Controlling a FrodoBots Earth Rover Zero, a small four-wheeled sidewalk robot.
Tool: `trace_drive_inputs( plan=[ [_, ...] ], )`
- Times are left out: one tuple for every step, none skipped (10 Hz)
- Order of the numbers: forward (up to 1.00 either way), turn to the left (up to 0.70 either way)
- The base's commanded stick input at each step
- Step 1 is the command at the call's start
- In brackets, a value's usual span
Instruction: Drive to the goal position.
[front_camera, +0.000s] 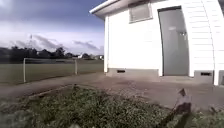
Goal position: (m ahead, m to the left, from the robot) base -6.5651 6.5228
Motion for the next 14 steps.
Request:
trace_drive_inputs(
  plan=[
    [0.05, 0.00],
    [0.05, 0.00],
    [0.05, 0.00],
    [0.05, 0.00],
    [0.05, 0.00],
    [0.05, 0.00],
    [0.04, 0.00],
    [0.04, 0.00],
    [0.04, 0.00],
    [0.04, 0.00],
    [0.04, 0.00],
    [0.05, 0.00],
    [0.06, 0.00],
    [0.06, 0.00]
  ],
)
